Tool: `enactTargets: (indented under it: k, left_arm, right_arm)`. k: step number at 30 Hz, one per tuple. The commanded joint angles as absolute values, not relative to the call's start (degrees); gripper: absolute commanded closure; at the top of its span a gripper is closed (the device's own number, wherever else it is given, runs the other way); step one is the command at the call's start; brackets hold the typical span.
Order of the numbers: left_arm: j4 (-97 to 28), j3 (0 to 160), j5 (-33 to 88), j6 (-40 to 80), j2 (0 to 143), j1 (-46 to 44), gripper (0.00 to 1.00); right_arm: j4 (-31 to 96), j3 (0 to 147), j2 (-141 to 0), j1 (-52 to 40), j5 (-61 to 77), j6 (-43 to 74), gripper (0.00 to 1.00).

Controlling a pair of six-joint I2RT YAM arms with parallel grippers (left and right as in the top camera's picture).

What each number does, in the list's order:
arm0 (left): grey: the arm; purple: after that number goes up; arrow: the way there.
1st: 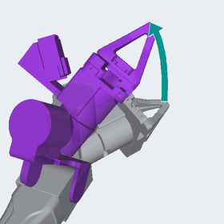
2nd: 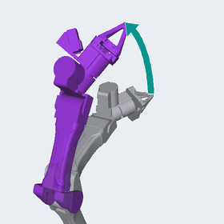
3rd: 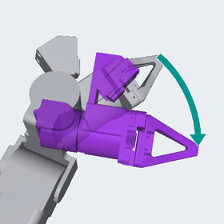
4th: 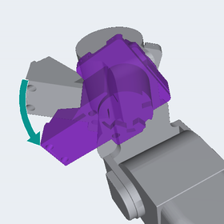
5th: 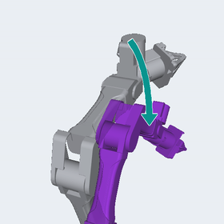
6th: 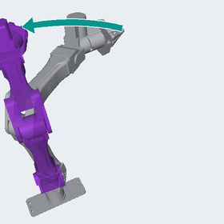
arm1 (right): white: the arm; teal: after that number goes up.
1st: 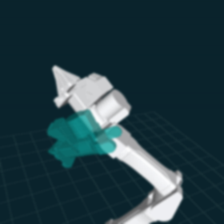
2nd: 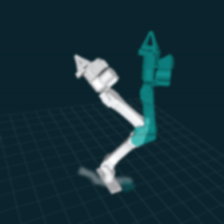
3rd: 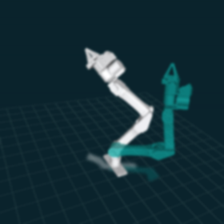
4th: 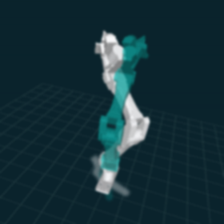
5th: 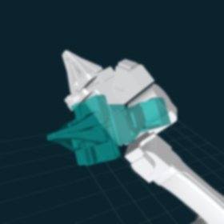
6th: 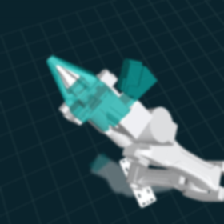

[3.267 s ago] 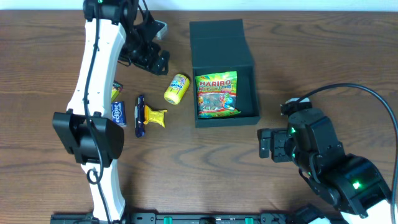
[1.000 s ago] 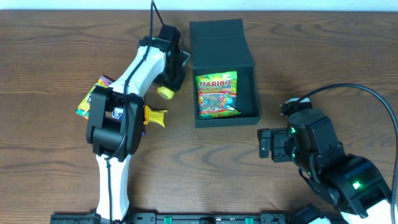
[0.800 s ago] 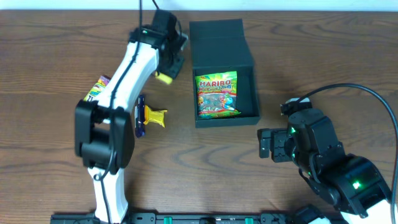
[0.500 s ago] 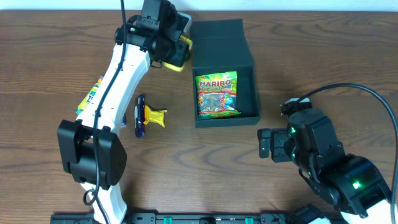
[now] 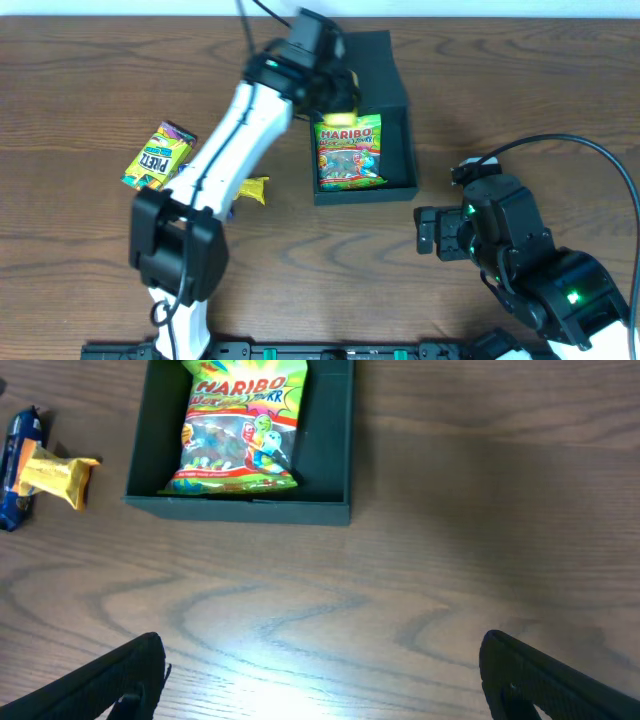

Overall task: Pack container
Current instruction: 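Place the Mentos tube in the box beside the Haribo bag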

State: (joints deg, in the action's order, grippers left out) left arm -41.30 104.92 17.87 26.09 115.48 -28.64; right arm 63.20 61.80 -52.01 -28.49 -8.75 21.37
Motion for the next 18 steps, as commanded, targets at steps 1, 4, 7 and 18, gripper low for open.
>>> enactTargets:
  k: [1, 4, 7, 18]
  left_arm:
    - [-40.9, 106.2, 10.4, 34.8, 117.1, -31.6, 0.94]
    - [-40.4, 106.2, 9.2, 35.2, 118.8, -33.9, 0.94]
    - [-38.8, 106.2, 9.3, 36.5, 120.7, -35.1, 0.94]
    - [-39.3, 106.2, 15.2, 43.8, 125.0, -38.9, 0.94]
  right_arm:
    - [63.2, 62.2, -51.7, -28.1, -9.0, 20.5, 0.01]
    - [63.2, 62.2, -51.7, -28.1, -9.0, 20.5, 0.01]
    - [63.2, 62.2, -51.7, -28.1, -9.0, 20.5, 0.01]
    - [63.2, 62.2, -51.7, -28.1, -9.0, 20.5, 0.01]
